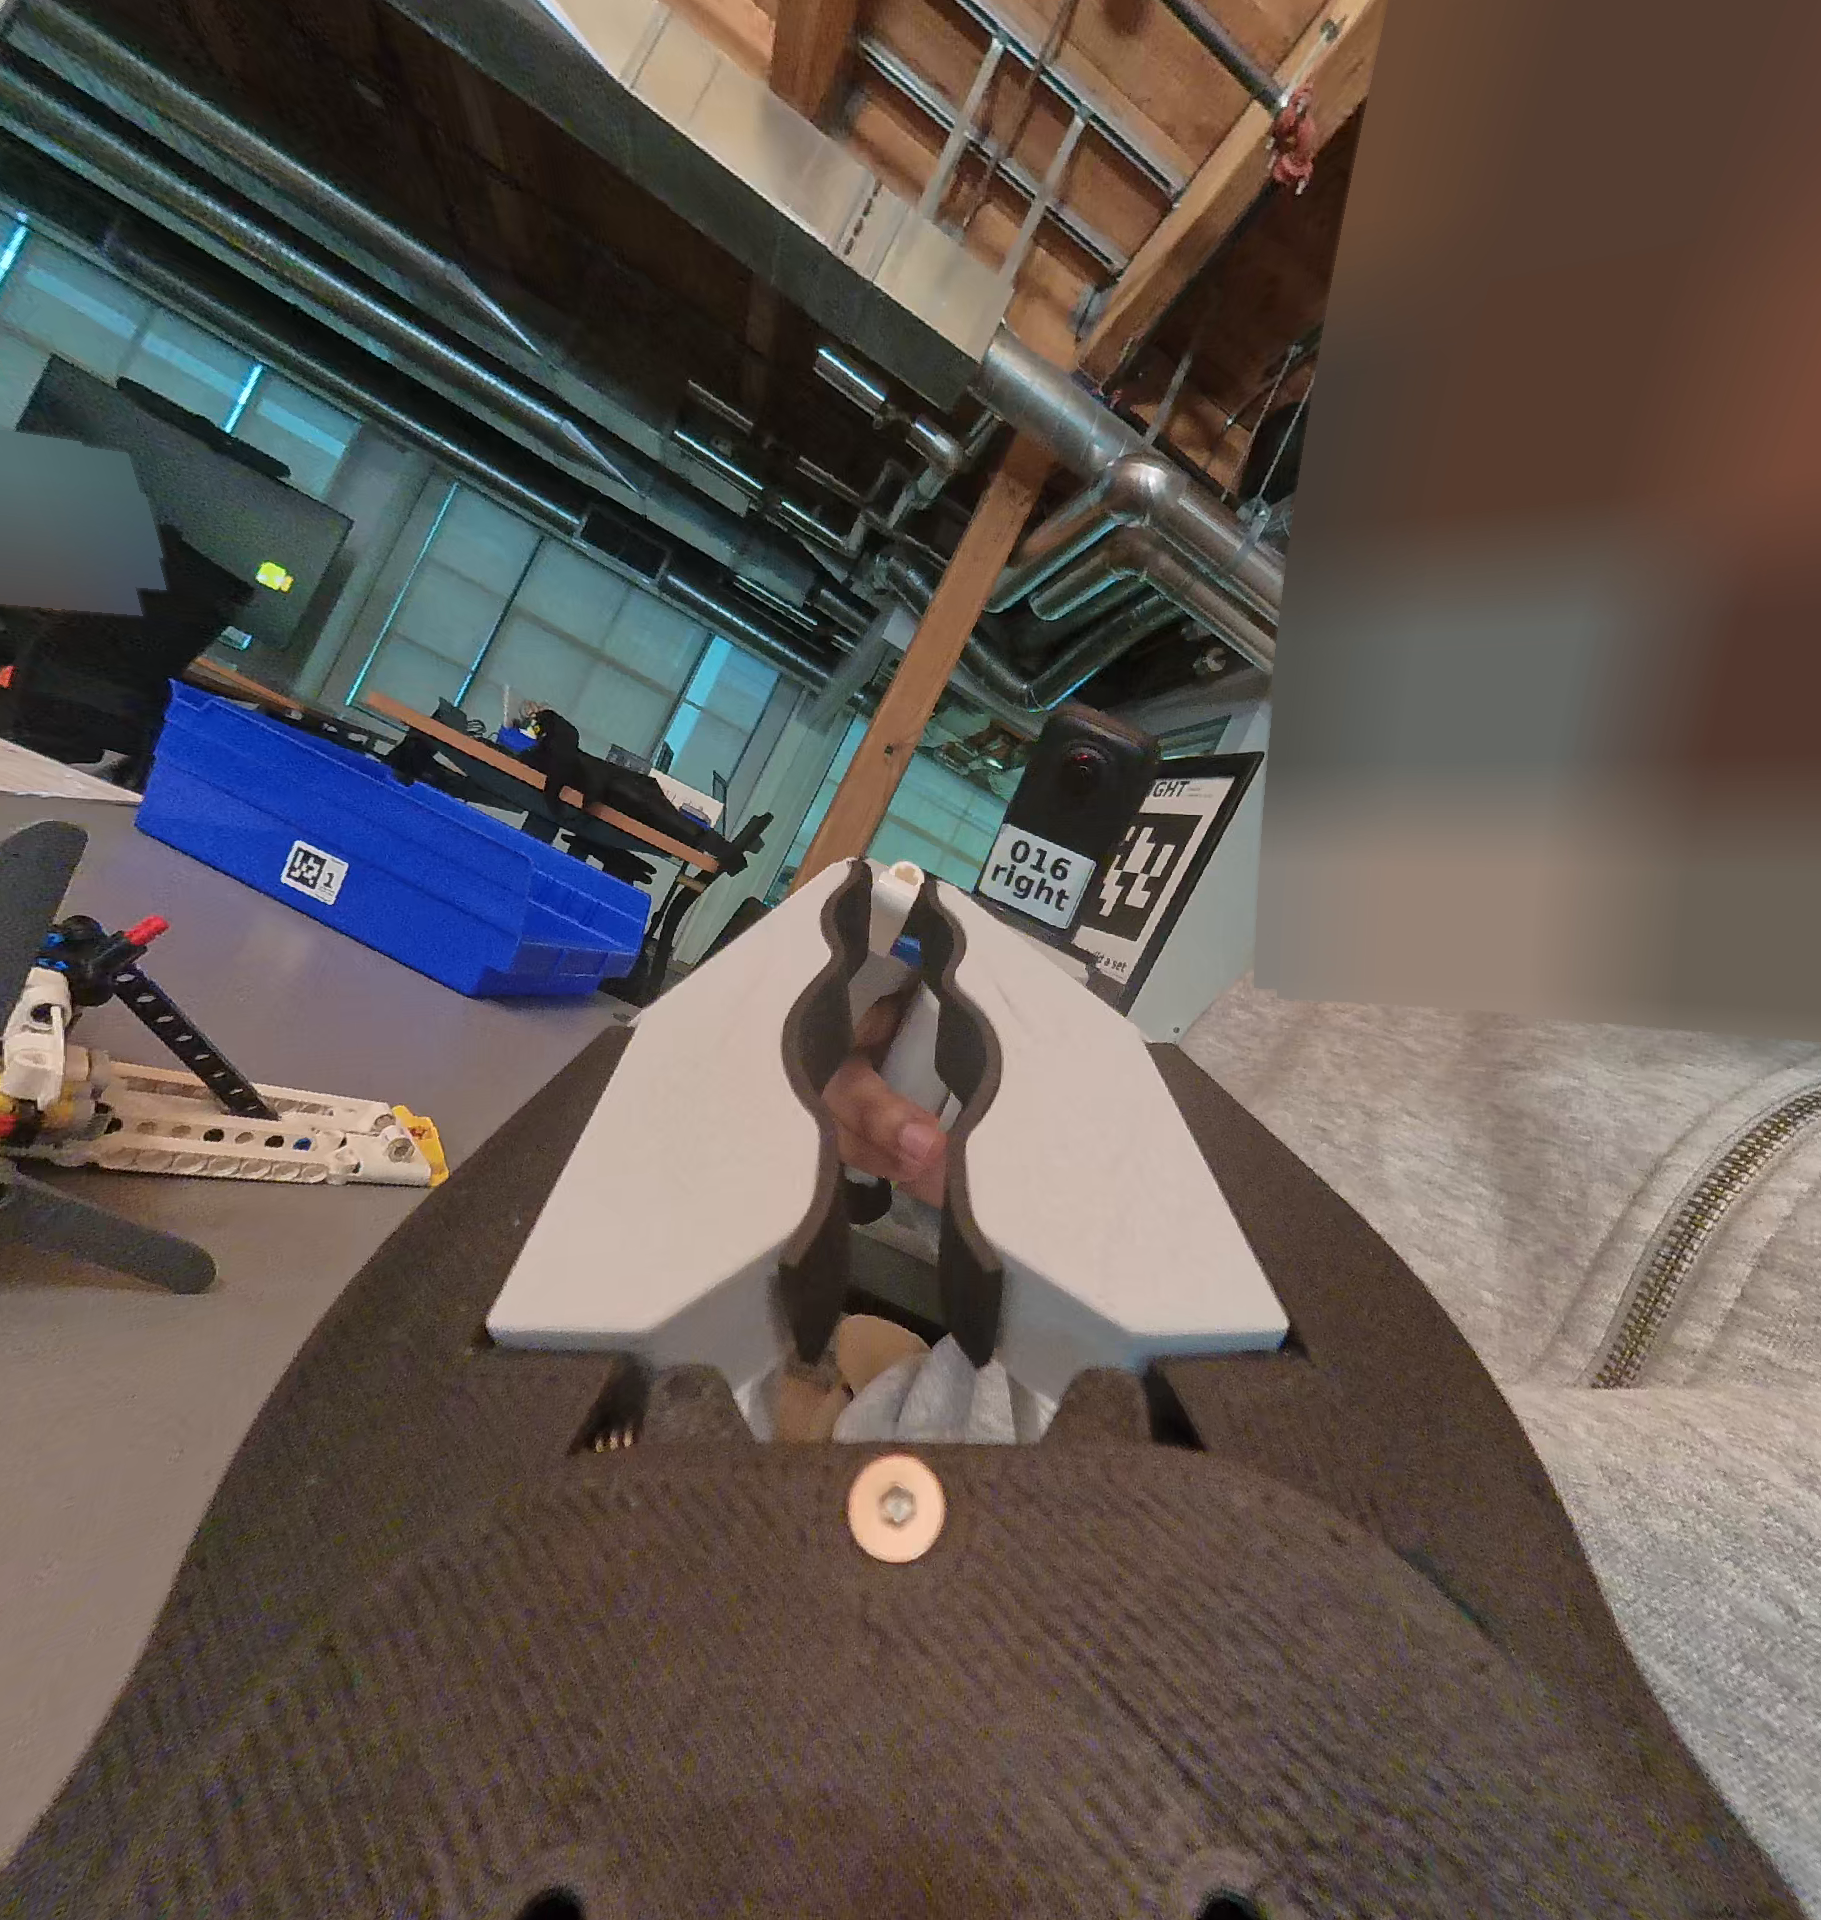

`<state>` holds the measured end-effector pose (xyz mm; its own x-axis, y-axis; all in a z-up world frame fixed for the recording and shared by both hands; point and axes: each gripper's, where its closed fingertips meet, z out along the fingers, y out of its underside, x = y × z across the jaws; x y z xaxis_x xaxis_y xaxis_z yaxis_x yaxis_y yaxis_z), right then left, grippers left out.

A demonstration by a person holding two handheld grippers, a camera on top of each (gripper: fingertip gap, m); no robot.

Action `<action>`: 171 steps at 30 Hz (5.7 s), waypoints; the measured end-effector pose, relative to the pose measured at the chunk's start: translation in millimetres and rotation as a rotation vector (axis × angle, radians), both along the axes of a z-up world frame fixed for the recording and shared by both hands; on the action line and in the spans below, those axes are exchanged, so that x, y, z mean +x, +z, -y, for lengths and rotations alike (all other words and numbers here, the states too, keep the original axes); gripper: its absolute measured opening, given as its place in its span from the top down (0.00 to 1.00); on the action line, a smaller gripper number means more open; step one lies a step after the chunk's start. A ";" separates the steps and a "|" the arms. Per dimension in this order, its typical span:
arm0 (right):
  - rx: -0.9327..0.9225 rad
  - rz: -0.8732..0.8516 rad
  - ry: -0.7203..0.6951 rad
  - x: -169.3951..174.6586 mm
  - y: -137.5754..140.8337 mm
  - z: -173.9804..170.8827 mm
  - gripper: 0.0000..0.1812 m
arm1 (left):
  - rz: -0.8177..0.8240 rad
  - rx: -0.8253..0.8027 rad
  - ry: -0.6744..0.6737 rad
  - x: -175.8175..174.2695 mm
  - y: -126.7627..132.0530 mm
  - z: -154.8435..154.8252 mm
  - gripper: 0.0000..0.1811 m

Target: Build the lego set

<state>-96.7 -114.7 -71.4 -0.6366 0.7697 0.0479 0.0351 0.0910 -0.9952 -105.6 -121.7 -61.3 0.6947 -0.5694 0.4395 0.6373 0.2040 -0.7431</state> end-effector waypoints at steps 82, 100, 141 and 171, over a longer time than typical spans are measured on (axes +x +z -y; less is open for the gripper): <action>0.321 0.117 0.143 10.2 -36.9 -3.6 0.89 | -0.128 -0.186 -0.075 26.1 -26.7 -21.0 0.97; 0.318 0.130 0.106 9.0 -39.1 -7.9 0.92 | -0.124 -0.201 -0.083 27.2 -29.0 -22.9 0.97; -0.536 0.266 -0.095 -24.7 -52.8 -118.6 0.92 | -0.036 -0.286 0.117 -15.8 -41.7 -32.6 0.79; -0.580 0.269 -0.114 -26.8 -53.3 -124.9 0.92 | 0.021 -0.272 0.085 -18.3 -40.2 -30.8 0.78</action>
<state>-123.4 10.3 -124.7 -0.4811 0.6862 -0.5456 0.2679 -0.4775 -0.8368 -123.9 -90.9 -101.5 0.7240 -0.3689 0.5829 0.6422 0.0520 -0.7647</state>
